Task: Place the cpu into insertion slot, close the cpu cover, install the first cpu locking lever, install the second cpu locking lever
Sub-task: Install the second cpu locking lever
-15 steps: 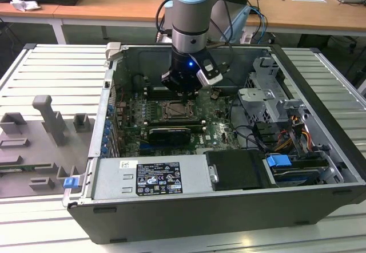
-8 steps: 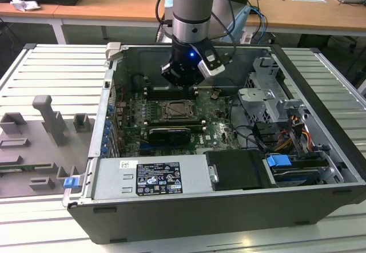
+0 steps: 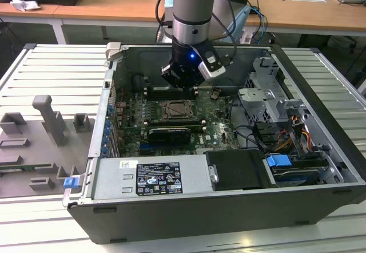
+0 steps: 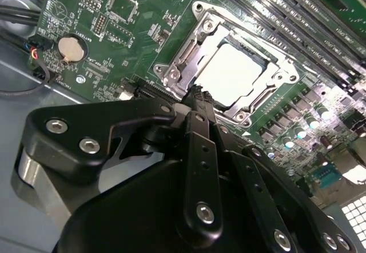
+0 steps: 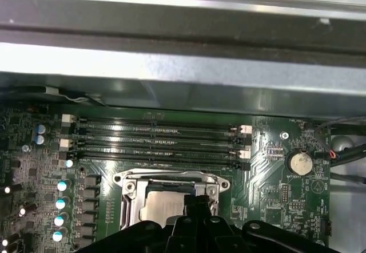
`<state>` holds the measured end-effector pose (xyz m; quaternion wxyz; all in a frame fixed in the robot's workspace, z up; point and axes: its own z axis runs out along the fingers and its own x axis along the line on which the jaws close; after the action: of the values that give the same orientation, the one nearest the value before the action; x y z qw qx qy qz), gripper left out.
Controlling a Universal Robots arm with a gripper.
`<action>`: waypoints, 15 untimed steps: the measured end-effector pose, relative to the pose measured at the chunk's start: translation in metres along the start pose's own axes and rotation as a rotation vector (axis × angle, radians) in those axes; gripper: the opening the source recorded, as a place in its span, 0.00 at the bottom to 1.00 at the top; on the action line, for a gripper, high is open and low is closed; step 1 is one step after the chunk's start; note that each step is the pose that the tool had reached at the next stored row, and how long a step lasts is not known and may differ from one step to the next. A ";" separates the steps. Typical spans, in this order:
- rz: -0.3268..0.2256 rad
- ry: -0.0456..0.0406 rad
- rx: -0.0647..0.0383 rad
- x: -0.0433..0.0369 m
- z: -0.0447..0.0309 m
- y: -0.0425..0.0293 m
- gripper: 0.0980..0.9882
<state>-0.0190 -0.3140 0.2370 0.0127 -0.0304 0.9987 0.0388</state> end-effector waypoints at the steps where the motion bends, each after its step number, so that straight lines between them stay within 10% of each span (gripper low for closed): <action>1: 0.000 0.0000 0.000 0.0000 0.0000 -0.0008 0.01; 15: 0.000 0.0000 0.000 0.0005 -0.0007 -0.0091 0.01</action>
<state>-0.0190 -0.3231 0.2370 0.0128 -0.0304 0.9987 0.0388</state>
